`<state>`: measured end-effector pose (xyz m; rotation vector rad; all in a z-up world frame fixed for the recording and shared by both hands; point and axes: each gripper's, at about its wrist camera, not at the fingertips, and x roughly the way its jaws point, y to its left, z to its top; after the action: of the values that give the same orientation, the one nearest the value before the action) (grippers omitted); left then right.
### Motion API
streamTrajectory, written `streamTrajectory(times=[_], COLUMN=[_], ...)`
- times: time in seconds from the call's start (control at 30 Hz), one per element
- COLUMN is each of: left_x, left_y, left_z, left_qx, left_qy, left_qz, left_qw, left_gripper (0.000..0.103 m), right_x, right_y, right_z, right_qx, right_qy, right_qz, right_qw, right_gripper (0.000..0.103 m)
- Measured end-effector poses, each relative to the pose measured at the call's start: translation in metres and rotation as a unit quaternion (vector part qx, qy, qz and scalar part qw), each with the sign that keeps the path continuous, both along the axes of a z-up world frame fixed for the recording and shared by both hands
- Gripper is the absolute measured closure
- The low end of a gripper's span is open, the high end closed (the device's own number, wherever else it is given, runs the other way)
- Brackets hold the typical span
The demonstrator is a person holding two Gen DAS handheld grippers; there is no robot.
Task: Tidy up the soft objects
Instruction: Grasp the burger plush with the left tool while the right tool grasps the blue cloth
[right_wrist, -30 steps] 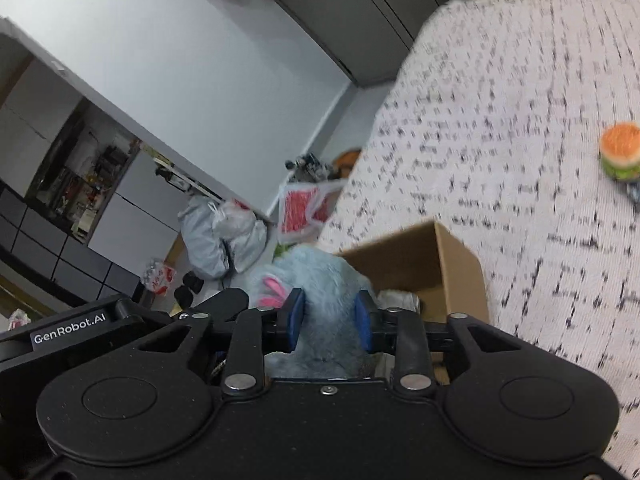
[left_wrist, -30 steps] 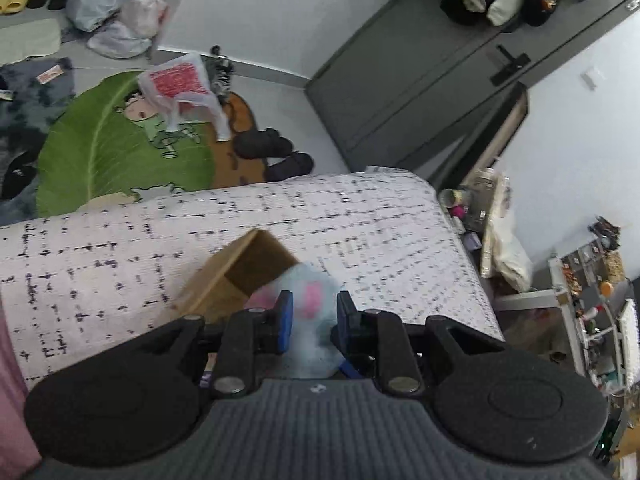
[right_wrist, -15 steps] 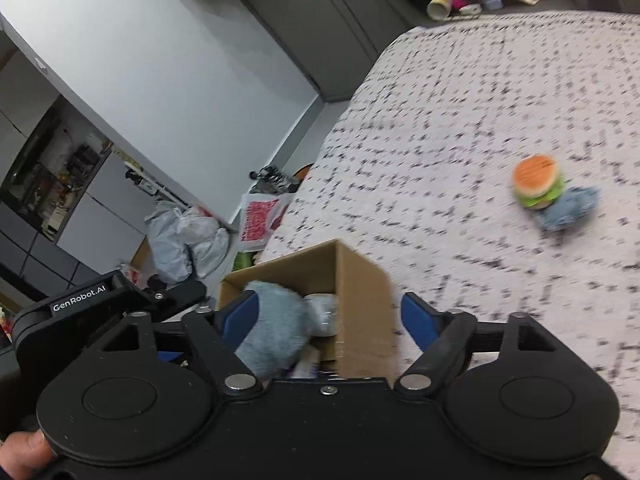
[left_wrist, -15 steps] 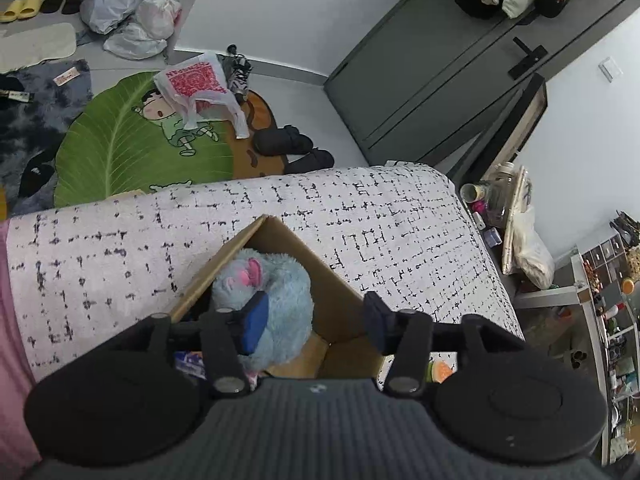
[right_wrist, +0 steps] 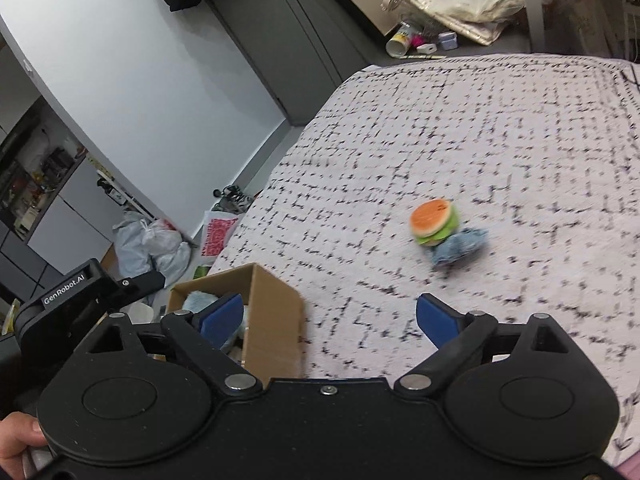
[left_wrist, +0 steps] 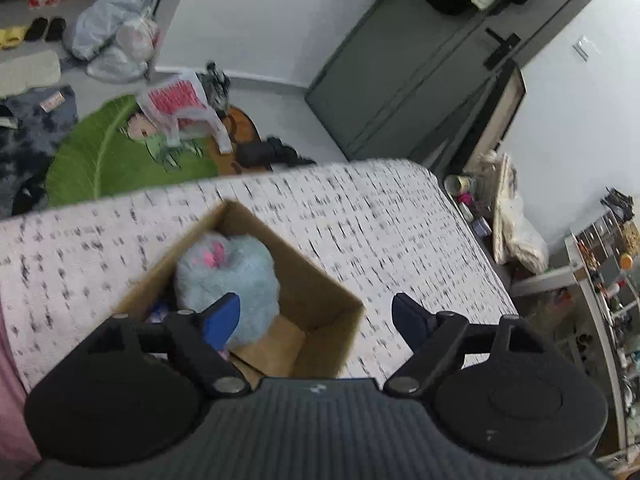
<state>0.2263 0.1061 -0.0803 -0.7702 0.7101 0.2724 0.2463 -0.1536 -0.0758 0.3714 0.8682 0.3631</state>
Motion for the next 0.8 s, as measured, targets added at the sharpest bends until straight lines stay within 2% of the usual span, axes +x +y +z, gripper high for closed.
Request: streamTrajectory(times=[0.1,0.23,0.33,0.6,0.8], left_x=[0.003,0.007,0.01,0.031,0.051], left_y=[-0.006,-0.02,-0.027,-0.055,-0.085], left_z=[-0.004,-0.001,0.0,-0.004,-0.002], left_qx=[-0.022,0.013,0.018,0.058,0.078], left_qy=[0.01,0.012,0.009,0.031,0.035], left_qz=[-0.021,-0.045,-0.064,-0.109,-0.159], left_qw=[0.9995,0.9988,0.9977,0.9919,0.9836], left_gripper=[0.021,0.021,0.021,0.021,0.021], right_x=[0.002,0.005,0.009,0.018,0.03], right_y=[-0.009,-0.022,-0.032,-0.064,-0.085], right_z=[0.003,0.006,0.005,-0.02,-0.037], right_qx=[-0.004,-0.008,-0.005,0.053,0.084], right_qy=[0.002,0.003,0.002,0.018,0.035], right_qz=[-0.002,-0.006,-0.015,-0.059,-0.085], right_qw=[1.0,1.0,1.0,0.997,0.992], right_gripper=[0.007,0.007,0.007,0.007,0.008])
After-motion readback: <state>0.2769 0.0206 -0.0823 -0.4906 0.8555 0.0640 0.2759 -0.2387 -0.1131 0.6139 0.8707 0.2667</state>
